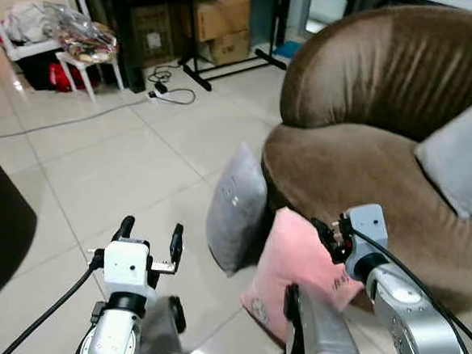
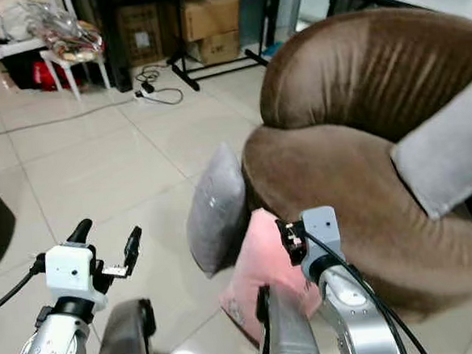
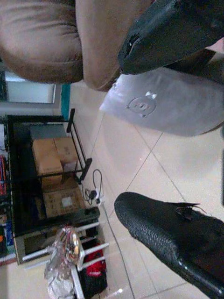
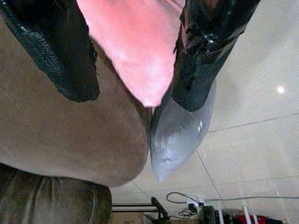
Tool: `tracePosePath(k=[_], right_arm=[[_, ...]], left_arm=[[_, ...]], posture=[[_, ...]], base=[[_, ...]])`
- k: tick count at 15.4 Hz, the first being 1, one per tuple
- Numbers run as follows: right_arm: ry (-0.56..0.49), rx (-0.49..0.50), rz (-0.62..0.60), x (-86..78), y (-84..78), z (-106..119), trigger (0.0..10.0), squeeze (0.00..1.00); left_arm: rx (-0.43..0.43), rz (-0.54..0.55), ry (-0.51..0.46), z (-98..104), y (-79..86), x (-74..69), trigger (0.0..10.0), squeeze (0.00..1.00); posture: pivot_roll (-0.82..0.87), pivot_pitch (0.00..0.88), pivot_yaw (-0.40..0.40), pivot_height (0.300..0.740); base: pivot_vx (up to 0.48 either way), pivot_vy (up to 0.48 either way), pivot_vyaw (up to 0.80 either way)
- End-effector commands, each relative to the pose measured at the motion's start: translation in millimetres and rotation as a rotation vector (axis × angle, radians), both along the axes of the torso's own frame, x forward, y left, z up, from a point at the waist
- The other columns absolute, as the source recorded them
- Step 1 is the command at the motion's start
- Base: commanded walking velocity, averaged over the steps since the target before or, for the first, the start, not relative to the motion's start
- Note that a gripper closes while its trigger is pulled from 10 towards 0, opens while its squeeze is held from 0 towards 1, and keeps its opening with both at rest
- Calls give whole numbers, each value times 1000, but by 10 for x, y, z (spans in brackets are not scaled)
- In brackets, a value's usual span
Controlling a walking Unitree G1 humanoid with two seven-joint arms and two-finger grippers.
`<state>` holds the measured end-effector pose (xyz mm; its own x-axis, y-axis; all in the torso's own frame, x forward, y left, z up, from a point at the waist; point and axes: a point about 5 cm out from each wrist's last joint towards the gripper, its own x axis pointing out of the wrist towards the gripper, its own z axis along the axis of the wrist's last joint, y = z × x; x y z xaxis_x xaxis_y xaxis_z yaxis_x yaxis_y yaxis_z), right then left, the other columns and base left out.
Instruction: Move the pillow to the sofa from floor
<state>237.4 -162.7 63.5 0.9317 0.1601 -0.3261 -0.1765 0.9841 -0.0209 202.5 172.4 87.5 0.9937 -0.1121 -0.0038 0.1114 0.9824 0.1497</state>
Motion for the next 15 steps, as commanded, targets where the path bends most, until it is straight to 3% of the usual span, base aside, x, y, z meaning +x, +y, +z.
tracePosePath(k=[1,6,8,9,11,15], right_arm=[[19,-6,7,-3,-8,-26,10000,0],[27,5,21,-21,18,-48,10000,0],[32,15,40,-2,44,-42,10000,0],[22,23,50,13,56,-35,10000,957],[-9,22,57,133,64,1,10000,1000],[-20,-52,113,569,125,62,10000,1000]], left_arm=[[8,-16,5,-2,-18,7,10000,0],[12,-29,16,-10,-28,6,10000,0],[20,-53,25,-15,-40,14,10000,0],[26,-65,27,-18,-45,18,10000,0],[41,-105,30,-11,-64,36,10000,0],[18,-232,43,54,-105,59,10000,0]], posture=[[-13,0,-58,479],[-12,0,-56,419],[-13,0,-52,419],[-13,0,-50,419],[-12,0,-46,419],[-1,0,-28,419]], base=[[0,0,0],[0,0,0],[0,0,0],[0,0,0],[0,0,0],[0,0,0]])
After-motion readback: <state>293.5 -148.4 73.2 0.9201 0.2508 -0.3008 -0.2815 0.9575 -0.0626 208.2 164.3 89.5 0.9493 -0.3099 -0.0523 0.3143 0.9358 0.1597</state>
